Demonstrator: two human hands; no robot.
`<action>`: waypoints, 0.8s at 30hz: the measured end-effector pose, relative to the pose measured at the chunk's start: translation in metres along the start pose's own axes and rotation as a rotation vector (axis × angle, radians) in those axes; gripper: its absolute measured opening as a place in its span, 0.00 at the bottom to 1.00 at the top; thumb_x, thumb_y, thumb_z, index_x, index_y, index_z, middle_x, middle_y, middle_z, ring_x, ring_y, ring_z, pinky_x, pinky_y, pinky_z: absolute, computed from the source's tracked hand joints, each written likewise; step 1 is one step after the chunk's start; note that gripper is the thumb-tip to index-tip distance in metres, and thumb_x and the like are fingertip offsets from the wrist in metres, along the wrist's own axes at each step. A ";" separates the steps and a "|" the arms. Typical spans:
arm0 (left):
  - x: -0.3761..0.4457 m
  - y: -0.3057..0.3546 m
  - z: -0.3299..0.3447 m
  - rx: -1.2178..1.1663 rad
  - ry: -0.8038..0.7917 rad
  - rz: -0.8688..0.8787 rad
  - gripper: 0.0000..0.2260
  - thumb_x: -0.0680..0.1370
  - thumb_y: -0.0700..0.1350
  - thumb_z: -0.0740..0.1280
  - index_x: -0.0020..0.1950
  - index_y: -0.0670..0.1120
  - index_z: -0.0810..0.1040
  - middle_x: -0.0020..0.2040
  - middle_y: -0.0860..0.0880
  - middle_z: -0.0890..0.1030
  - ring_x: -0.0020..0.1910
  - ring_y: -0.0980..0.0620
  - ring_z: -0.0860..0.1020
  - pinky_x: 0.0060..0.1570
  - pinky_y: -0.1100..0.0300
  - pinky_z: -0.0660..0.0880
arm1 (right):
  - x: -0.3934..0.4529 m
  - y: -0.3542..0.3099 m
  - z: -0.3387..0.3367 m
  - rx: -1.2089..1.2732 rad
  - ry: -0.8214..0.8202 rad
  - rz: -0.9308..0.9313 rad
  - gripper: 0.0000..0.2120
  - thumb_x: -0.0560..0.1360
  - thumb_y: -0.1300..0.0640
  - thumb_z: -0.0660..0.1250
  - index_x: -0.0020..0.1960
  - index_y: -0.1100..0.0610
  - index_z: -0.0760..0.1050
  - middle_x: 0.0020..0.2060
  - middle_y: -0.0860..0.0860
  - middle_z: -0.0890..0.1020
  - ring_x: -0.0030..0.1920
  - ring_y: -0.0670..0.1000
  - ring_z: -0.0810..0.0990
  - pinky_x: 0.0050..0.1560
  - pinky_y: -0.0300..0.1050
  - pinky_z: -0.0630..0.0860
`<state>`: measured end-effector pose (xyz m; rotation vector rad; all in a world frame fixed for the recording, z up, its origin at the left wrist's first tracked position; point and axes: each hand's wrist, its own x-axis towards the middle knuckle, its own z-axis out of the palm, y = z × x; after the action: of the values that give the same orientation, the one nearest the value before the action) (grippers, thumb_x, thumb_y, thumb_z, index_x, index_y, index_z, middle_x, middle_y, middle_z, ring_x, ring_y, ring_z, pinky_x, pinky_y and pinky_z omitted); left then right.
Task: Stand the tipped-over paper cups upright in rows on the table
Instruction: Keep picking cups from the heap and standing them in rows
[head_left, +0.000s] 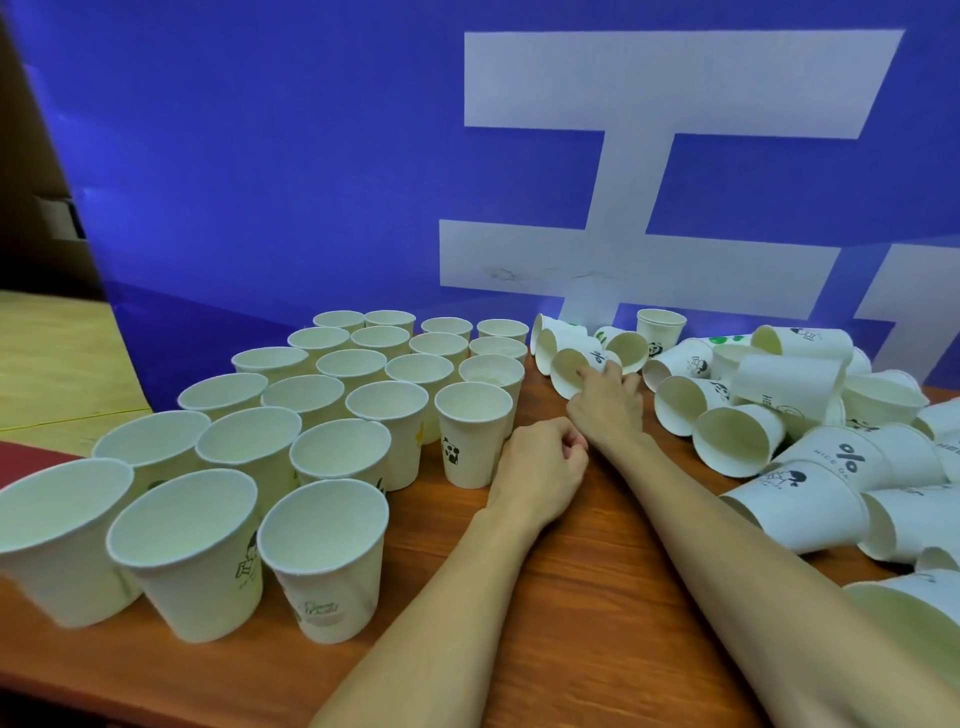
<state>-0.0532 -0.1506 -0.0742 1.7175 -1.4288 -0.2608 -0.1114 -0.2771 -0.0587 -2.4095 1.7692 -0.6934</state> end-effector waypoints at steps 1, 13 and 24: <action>0.000 0.000 0.000 -0.004 -0.004 0.006 0.07 0.76 0.45 0.63 0.45 0.50 0.80 0.39 0.53 0.82 0.40 0.53 0.78 0.40 0.61 0.70 | 0.000 0.000 0.000 -0.001 0.009 0.006 0.19 0.76 0.61 0.57 0.66 0.57 0.71 0.69 0.58 0.66 0.64 0.63 0.65 0.63 0.54 0.65; -0.005 0.006 -0.004 0.036 0.027 0.075 0.06 0.76 0.47 0.63 0.46 0.53 0.79 0.39 0.55 0.81 0.38 0.57 0.77 0.40 0.61 0.71 | -0.019 0.005 -0.030 0.121 0.191 -0.023 0.15 0.76 0.63 0.55 0.59 0.63 0.75 0.59 0.59 0.77 0.60 0.64 0.71 0.56 0.54 0.71; -0.026 0.021 -0.009 0.203 0.296 0.387 0.12 0.73 0.40 0.65 0.55 0.52 0.76 0.52 0.53 0.73 0.49 0.53 0.74 0.40 0.58 0.75 | -0.049 0.010 -0.071 0.300 0.062 -0.052 0.14 0.72 0.65 0.59 0.47 0.61 0.84 0.45 0.59 0.84 0.52 0.61 0.78 0.49 0.48 0.74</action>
<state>-0.0703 -0.1230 -0.0627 1.5172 -1.5629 0.3454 -0.1597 -0.2204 -0.0141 -2.2602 1.5002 -0.9718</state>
